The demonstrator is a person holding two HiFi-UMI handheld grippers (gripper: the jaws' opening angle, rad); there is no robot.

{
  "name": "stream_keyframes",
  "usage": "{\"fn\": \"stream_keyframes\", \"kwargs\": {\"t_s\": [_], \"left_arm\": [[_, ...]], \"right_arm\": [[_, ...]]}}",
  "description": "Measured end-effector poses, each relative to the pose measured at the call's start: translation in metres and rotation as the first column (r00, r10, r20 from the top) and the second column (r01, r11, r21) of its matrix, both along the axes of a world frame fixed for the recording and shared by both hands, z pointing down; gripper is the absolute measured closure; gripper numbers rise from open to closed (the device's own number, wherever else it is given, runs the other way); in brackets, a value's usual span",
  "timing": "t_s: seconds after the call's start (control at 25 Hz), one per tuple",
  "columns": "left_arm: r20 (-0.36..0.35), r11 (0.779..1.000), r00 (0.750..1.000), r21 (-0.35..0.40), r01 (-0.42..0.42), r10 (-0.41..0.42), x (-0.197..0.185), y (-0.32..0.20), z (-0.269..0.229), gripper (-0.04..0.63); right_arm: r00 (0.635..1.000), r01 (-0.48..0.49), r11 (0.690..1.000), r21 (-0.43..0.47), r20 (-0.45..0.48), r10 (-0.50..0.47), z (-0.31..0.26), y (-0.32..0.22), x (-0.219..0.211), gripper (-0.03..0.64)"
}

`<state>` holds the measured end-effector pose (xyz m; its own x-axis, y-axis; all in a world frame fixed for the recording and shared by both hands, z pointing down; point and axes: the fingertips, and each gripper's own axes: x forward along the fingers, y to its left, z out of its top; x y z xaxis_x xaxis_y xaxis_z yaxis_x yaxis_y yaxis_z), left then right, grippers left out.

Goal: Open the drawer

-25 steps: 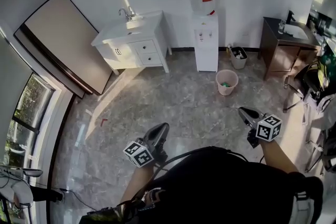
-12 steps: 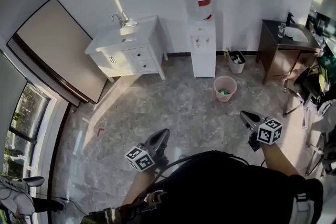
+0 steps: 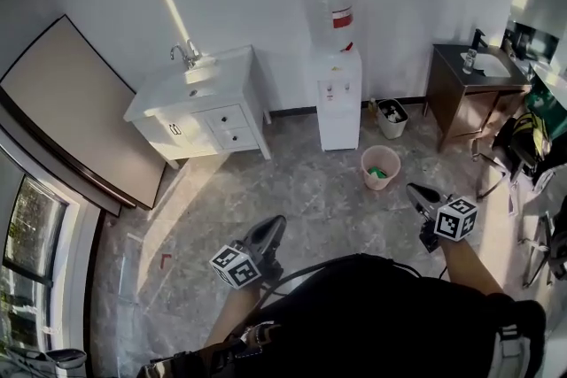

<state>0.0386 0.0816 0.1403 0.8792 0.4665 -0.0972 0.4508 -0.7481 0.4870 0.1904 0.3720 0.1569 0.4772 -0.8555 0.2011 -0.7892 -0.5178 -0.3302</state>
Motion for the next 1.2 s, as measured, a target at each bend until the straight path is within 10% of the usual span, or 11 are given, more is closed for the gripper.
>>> {"fn": "stream_keyframes", "kwargs": {"t_s": [0.68, 1.2], "left_arm": [[0.08, 0.995, 0.993, -0.04, 0.087, -0.083, 0.059, -0.134, 0.036, 0.595], [0.064, 0.958, 0.956, 0.027, 0.285, -0.287, 0.184, -0.118, 0.012, 0.595]], "right_arm": [[0.997, 0.072, 0.997, -0.038, 0.01, -0.072, 0.014, -0.144, 0.094, 0.615], [0.962, 0.273, 0.961, 0.04, -0.02, -0.273, -0.001, -0.176, 0.285, 0.615]]}}
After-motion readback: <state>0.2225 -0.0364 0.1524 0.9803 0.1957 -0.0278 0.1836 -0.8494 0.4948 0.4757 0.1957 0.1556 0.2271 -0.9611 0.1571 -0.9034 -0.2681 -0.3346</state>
